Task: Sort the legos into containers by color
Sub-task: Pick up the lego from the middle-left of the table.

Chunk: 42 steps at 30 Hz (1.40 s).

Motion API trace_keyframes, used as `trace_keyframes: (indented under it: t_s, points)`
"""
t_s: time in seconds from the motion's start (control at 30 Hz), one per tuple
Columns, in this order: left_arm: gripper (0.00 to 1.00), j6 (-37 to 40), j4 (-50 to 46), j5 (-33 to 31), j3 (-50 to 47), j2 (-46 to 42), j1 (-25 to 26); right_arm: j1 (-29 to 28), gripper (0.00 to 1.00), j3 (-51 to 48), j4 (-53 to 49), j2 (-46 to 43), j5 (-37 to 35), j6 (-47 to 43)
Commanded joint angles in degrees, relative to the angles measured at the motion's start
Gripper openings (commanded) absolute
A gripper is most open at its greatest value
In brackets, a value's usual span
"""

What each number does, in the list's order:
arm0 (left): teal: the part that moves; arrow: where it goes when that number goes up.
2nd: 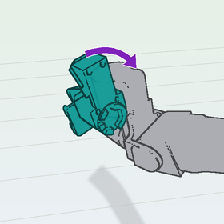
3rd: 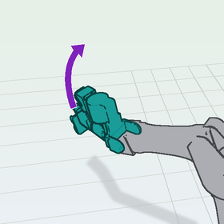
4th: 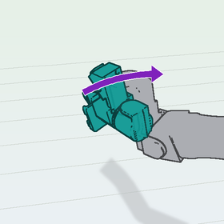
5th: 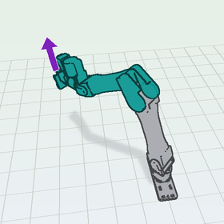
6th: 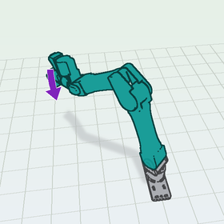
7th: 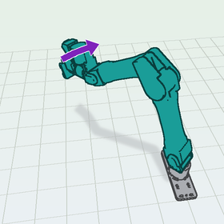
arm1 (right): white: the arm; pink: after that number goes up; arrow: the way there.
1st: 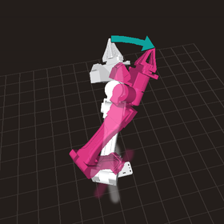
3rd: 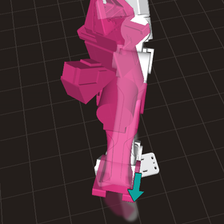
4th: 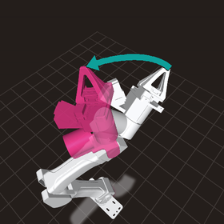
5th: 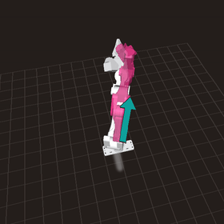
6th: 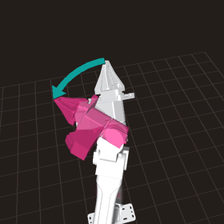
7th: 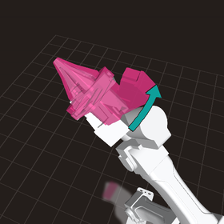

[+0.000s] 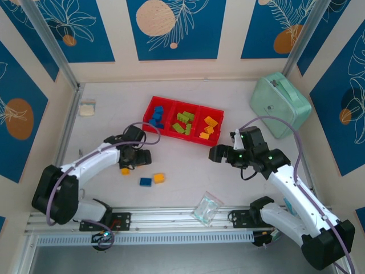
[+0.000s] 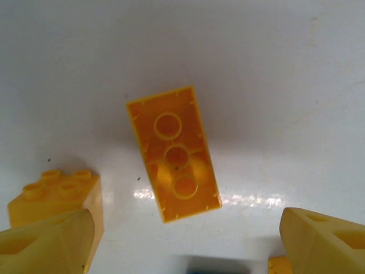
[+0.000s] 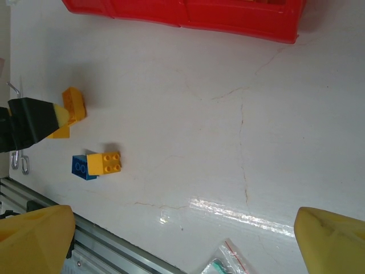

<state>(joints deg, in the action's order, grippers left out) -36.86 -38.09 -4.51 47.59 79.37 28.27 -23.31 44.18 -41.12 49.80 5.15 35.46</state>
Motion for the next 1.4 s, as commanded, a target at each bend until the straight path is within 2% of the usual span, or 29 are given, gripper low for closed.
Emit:
trace_keyframes:
  t_s: [0.0, 0.33, 0.6, 0.93, 1.1, 1.37]
  points:
    - [0.83, 2.03, 0.61, -0.23, 3.31, 3.05, 0.34, -0.36, 0.99, -0.21, -0.26, -0.67, 0.49, 0.27]
    - [0.73, 3.30, 0.65, -0.84, 6.55, 12.55, 0.03, -0.25, 0.99, -0.02, -0.51, -0.75, -0.18, -0.57]
    - [0.70, 3.64, 3.16, -0.63, 3.98, 12.04, -0.50, 0.20, 0.99, -0.30, -0.64, -0.85, -0.34, -1.01]
    - [0.47, 4.39, 5.60, 3.18, 5.18, 15.36, -0.50, 0.28, 0.99, -0.23, -0.83, -1.02, -0.26, -0.96]
    - [0.30, 4.78, 8.07, 6.34, 6.01, 15.16, 0.08, 0.52, 0.99, 0.63, -2.02, -1.52, -0.75, -1.44]
    - [0.26, 6.38, 9.43, 8.61, 11.75, 14.82, 4.05, 0.99, 0.99, 3.06, -4.59, -3.46, -2.19, -2.33]
